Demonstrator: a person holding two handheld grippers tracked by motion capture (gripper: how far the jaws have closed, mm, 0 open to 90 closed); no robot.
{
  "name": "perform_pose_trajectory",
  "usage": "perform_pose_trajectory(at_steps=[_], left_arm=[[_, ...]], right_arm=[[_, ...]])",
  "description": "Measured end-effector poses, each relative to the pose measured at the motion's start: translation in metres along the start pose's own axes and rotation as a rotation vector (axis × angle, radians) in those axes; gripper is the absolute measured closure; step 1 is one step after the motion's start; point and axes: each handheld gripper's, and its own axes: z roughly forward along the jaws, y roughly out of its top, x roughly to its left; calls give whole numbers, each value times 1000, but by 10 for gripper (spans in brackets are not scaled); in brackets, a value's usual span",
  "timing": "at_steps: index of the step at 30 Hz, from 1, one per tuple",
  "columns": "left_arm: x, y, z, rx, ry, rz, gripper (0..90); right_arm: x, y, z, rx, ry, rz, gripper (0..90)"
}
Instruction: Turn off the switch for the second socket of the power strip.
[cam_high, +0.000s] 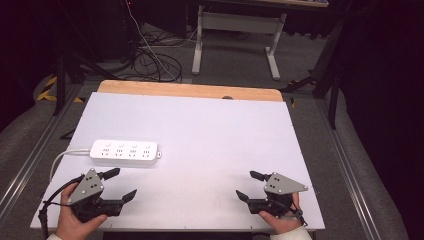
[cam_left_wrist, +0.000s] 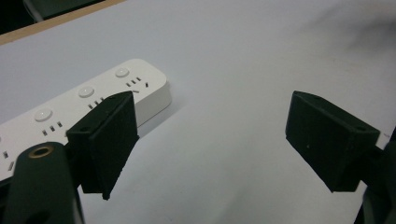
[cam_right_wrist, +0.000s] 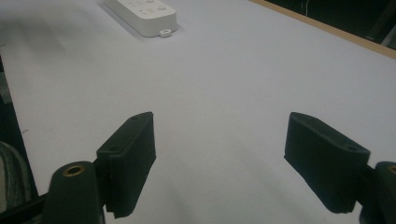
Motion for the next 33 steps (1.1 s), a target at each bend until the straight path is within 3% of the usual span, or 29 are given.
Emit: perform_pose_trajectory(at_steps=[8, 10, 24, 29, 33], left_arm=[[0, 1, 1, 17, 24, -6, 192], [1, 1, 1, 32, 6, -7, 196], [-2, 4, -2, 39, 32, 20, 218], [0, 11, -4, 41, 19, -10, 225], [4, 21, -5, 55, 48, -36, 252]], right_arm=[[1, -1, 1, -5, 6, -4, 273], [1, -1, 1, -8, 6, -9, 273], [2, -1, 2, -10, 19, -12, 273], [2, -2, 3, -3, 14, -5, 273], [1, -2, 4, -4, 17, -7, 275]])
